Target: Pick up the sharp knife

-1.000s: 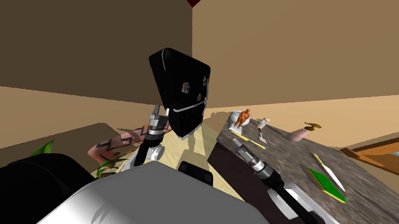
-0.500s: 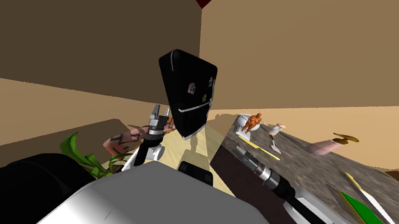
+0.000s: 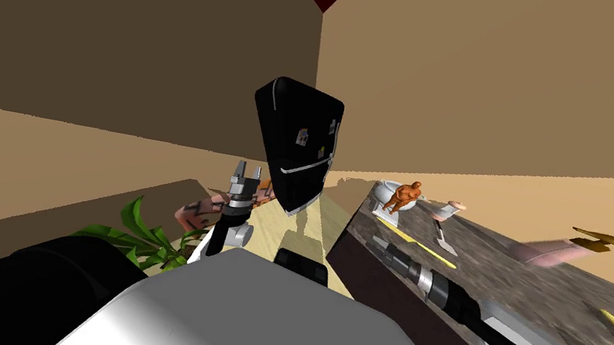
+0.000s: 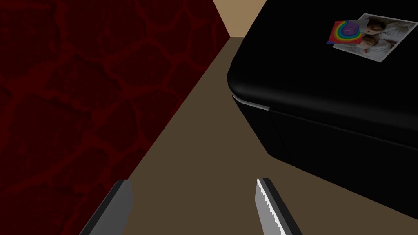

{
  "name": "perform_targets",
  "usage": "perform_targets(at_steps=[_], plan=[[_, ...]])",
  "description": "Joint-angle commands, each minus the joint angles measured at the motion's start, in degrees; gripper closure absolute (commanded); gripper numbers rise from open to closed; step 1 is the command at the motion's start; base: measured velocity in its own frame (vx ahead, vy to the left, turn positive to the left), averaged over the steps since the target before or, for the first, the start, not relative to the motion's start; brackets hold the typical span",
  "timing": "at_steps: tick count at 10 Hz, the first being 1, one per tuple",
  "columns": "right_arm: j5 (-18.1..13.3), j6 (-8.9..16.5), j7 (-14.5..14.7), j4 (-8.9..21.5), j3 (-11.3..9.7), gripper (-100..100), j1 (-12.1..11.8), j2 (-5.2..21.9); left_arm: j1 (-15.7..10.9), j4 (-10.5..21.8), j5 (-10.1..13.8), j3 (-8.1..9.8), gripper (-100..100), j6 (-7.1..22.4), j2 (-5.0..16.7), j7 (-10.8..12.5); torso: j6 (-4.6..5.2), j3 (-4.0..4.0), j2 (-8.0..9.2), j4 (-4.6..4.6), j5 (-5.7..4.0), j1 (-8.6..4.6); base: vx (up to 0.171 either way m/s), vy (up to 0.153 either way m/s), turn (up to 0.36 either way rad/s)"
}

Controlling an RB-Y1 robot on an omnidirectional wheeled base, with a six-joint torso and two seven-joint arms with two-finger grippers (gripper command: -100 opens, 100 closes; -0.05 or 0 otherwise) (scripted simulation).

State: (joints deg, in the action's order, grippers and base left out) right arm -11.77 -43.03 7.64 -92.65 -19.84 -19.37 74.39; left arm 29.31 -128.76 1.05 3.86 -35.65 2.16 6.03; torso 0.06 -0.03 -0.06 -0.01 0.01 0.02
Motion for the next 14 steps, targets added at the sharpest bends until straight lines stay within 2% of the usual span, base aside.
perform_targets(at_steps=[1, 2, 3, 4, 5, 6, 7, 8, 9, 10, 11, 12, 14], plan=[[-1.29, -0.94, -0.09, 2.64, -1.24, -100, -0.57, 2.86, 0.00, 0.00, 0.00, 0.00, 0, 0.00, 0.00, 0.00, 0.00, 0.00, 0.00, 0.00, 0.00, 0.00, 0.031, 0.016, 0.256], [-1.29, -0.94, -0.09, 2.64, -1.24, -100, -0.57, 4.32, -0.01, 0.00, 0.00, -0.01, 0, 0.00, 0.00, 0.00, -0.05, -0.01, -0.02, 0.00, 0.00, 0.01, 0.027, 0.007, 0.086], [-2.52, -1.61, -0.14, 4.88, -2.33, -100, -1.05, 5.96, 0.00, 0.00, 0.00, 0.00, 0, 0.00, 0.00, 0.00, 0.02, 0.01, 0.01, 0.00, 0.00, 0.00, 0.037, 0.009, 0.161], [-2.52, -1.61, -0.14, 4.88, -2.33, -100, -1.05, 7.39, 0.00, 0.00, 0.00, 0.00, 0, 0.00, 0.00, 0.00, -0.02, 0.00, -0.01, 0.00, 0.00, 0.00, 0.030, 0.004, 0.100], [-3.78, -2.21, -0.21, 7.07, -3.35, -100, -1.55, 9.27, 0.00, 0.00, 0.00, 0.00, 0, 0.00, 0.00, 0.00, 0.01, 0.01, 0.01, 0.00, 0.00, -0.01, 0.027, 0.004, 0.217], [-3.78, -2.21, -0.21, 7.07, -3.35, -100, -1.55, 10.37, -0.01, 0.00, 0.00, 0.00, 0, 0.00, 0.00, 0.00, -0.03, 0.01, 0.01, 0.00, -0.01, -0.02, 0.023, -0.002, 0.101], [-5.06, -2.72, -0.30, 9.19, -4.28, -100, -2.07, 12.52, 0.00, 0.00, 0.00, 0.00, 0, 0.00, 0.00, 0.00, 0.02, 0.02, 0.03, 0.01, -0.01, -0.03, 0.028, -0.002, 0.172], [-5.06, -2.72, -0.30, 9.19, -4.28, -100, -2.07, 13.23, 0.00, 0.00, 0.00, 0.00, 0, 0.00, 0.00, 0.00, -0.02, 0.01, 0.02, 0.00, -0.02, -0.04, 0.023, -0.006, 0.090], [-6.34, -3.13, -0.42, 11.24, -5.14, -100, -2.62, 15.34, 0.00, 0.00, 0.00, 0.00, 0, 0.00, 0.00, 0.00, 0.02, 0.02, 0.03, 0.01, -0.01, -0.03, 0.030, -0.006, 0.179], [-6.34, -3.13, -0.42, 11.24, -5.14, -100, -2.62, 15.95, 0.00, 0.00, 0.00, 0.00, 0, 0.00, 0.00, 0.00, -0.02, 0.01, 0.01, 0.00, -0.01, -0.04, 0.028, -0.011, 0.096], [-7.63, -3.46, -0.56, 13.19, -5.91, -100, -3.18, 17.86, 0.00, 0.00, 0.00, 0.00, 0, 0.00, 0.00, 0.00, 0.02, 0.01, 0.02, 0.01, -0.02, -0.05, 0.036, -0.013, 0.174], [-7.63, -3.46, -0.56, 13.19, -5.91, -100, -3.18, 18.51, 0.00, 0.00, 0.00, 0.00, 0, 0.00, 0.00, 0.00, -0.02, -0.01, -0.01, 0.00, -0.02, -0.06, 0.030, -0.017, 0.097], [-10.19, -3.86, -0.90, 16.69, -7.22, -100, -4.39, 22.58, 0.00, 0.00, 0.00, 0.00, 0, 0.00, 0.00, 0.00, -0.02, 0.00, -0.01, 0.00, -0.01, -0.06, 0.043, -0.026, 0.213]])
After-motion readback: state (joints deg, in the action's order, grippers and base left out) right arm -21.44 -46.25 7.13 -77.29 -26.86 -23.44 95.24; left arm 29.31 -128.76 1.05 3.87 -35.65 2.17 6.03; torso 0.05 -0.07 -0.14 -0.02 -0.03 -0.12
